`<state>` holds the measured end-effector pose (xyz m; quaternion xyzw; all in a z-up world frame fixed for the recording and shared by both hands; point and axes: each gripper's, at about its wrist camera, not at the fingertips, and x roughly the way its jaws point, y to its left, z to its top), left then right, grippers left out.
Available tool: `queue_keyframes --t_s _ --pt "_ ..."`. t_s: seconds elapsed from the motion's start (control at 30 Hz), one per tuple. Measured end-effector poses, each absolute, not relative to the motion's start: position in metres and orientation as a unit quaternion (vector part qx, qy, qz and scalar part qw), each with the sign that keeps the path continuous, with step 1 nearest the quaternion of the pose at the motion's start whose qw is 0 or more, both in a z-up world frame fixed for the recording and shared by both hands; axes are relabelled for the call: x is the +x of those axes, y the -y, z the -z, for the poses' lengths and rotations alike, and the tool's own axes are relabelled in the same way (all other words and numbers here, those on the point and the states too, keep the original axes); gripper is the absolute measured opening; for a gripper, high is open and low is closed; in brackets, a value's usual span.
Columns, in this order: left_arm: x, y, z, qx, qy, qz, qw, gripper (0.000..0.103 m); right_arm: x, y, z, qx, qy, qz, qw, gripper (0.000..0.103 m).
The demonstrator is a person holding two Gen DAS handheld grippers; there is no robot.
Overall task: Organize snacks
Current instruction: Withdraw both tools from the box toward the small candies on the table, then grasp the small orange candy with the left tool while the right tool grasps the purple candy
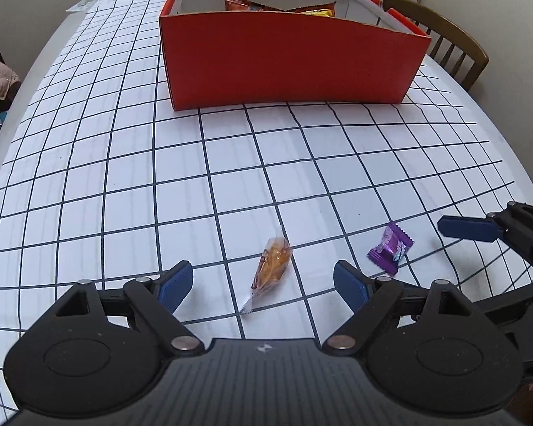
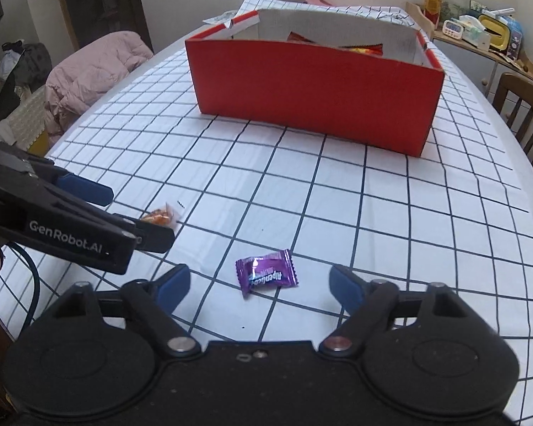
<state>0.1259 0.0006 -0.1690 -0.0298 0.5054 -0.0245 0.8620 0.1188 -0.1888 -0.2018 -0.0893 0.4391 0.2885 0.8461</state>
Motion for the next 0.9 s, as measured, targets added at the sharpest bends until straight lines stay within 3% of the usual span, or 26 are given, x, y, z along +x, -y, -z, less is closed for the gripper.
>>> queue_keyframes --t_s 0.27,0.4,0.47,0.6,0.83,0.9 --pt "0.132 -0.003 0.175 -0.041 -0.503 0.019 0.863 0.085 0.126 0.184 0.209 -0.098 -0.443 -0.3 0.839 0.069" --pt "0.134 -0.002 0.178 -0.043 -0.508 0.021 0.86 0.079 0.128 0.184 0.213 -0.099 -0.452 -0.302 0.833 0.06" --pt "0.136 -0.003 0.179 -0.045 -0.51 0.02 0.858 0.069 0.128 0.183 0.213 -0.104 -0.449 -0.302 0.834 0.058" --pt "0.138 -0.002 0.18 -0.043 -0.508 0.018 0.86 0.063 0.129 0.184 0.213 -0.106 -0.448 -0.3 0.836 0.05" --pt "0.138 -0.002 0.177 -0.052 -0.507 0.017 0.86 0.031 0.127 0.183 0.212 -0.116 -0.442 -0.293 0.84 0.033" --pt "0.138 -0.001 0.177 -0.05 -0.507 0.015 0.86 0.026 0.126 0.183 0.211 -0.118 -0.44 -0.292 0.841 0.03"
